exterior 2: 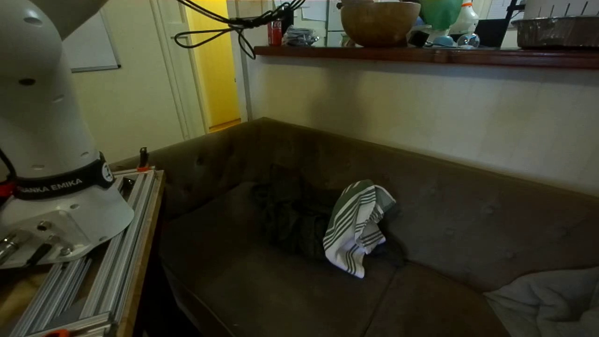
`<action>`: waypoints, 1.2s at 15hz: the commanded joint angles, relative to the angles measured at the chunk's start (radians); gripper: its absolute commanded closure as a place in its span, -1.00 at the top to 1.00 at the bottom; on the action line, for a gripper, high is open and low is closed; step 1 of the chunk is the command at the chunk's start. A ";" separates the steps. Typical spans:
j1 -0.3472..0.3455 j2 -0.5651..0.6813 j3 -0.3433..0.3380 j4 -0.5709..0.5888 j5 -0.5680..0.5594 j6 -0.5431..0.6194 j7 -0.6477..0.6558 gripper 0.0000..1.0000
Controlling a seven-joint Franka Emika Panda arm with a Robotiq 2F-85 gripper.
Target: Put the white book on the sofa.
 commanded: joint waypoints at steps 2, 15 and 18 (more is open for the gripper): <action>0.013 -0.040 -0.047 0.004 -0.050 0.076 0.078 -0.87; 0.180 -0.215 -0.277 0.024 -0.346 -0.147 0.591 -0.87; 0.209 -0.246 -0.277 0.011 -0.396 -0.328 0.698 -0.87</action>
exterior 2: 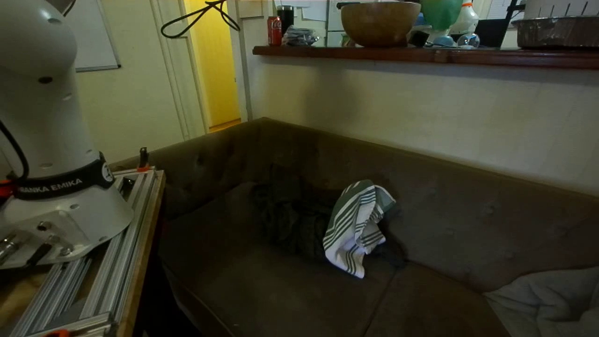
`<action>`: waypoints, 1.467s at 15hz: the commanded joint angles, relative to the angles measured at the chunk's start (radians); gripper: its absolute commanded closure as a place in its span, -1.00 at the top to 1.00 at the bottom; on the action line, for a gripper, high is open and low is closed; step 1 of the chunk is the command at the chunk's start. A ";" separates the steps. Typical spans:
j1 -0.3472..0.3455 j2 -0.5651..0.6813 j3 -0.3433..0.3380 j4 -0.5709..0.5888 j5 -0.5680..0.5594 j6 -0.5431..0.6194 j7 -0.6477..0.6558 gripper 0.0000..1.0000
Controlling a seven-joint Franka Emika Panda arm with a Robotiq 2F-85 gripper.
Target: Put the white book on the sofa.
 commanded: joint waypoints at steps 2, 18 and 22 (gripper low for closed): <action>0.046 -0.049 -0.001 -0.026 -0.094 -0.258 0.162 -0.87; 0.010 -0.045 0.110 -0.049 -0.016 -0.711 0.539 -0.87; -0.047 -0.020 0.149 -0.030 0.016 -0.602 0.475 -0.87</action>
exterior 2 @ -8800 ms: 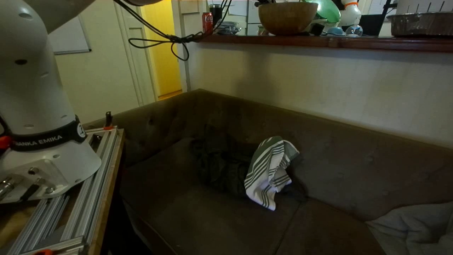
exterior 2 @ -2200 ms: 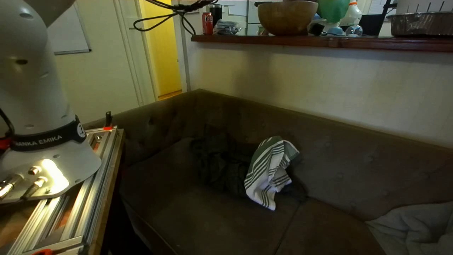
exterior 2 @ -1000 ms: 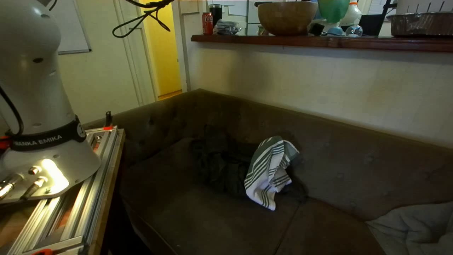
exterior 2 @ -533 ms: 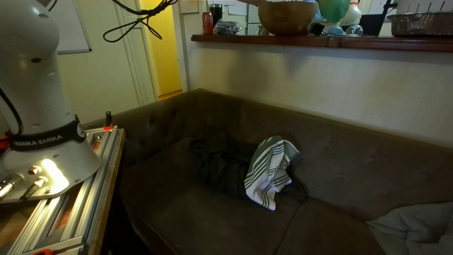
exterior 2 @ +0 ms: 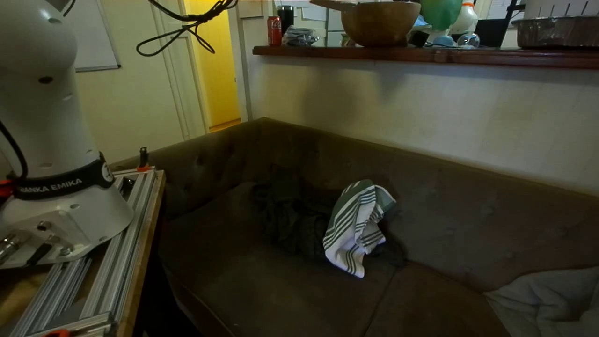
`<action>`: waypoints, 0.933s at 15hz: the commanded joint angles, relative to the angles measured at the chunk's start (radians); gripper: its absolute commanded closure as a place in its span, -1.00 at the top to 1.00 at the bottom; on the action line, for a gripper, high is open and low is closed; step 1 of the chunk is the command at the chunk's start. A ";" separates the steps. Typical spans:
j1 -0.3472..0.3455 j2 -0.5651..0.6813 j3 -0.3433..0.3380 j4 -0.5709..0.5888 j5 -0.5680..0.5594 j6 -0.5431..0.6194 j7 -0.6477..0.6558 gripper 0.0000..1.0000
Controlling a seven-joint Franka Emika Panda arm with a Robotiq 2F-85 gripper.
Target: Put the white book on the sofa.
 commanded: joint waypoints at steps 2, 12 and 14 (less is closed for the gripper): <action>-0.069 0.031 0.038 0.045 0.010 0.139 -0.053 -0.87; -0.179 0.077 0.051 0.006 0.099 0.111 -0.032 -0.87; -0.211 0.094 0.053 0.002 0.144 0.002 -0.023 -0.87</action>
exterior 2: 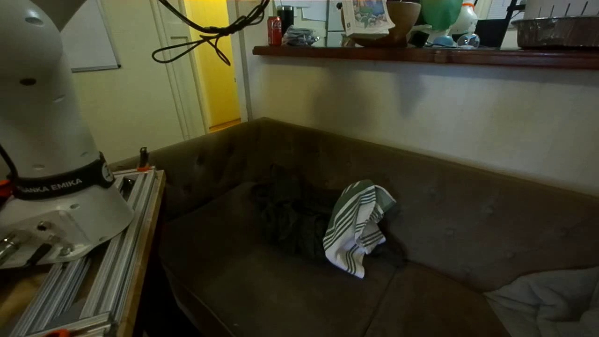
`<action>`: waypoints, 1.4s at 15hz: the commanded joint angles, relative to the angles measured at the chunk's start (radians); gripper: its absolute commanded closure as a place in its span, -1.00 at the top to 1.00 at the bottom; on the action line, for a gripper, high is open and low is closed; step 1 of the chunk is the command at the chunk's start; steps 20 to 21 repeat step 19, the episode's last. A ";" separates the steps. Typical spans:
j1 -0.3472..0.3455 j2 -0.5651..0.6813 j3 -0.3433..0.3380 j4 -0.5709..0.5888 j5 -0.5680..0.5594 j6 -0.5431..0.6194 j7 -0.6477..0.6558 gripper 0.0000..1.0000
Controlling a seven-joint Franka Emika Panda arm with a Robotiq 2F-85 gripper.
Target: Put the white book on the sofa.
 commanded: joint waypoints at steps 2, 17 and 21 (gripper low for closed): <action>-0.021 0.034 -0.004 0.032 0.019 -0.071 -0.009 -0.46; -0.012 0.004 -0.006 -0.016 0.024 -0.044 0.006 -0.46; -0.012 0.004 -0.006 -0.016 0.024 -0.044 0.006 -0.46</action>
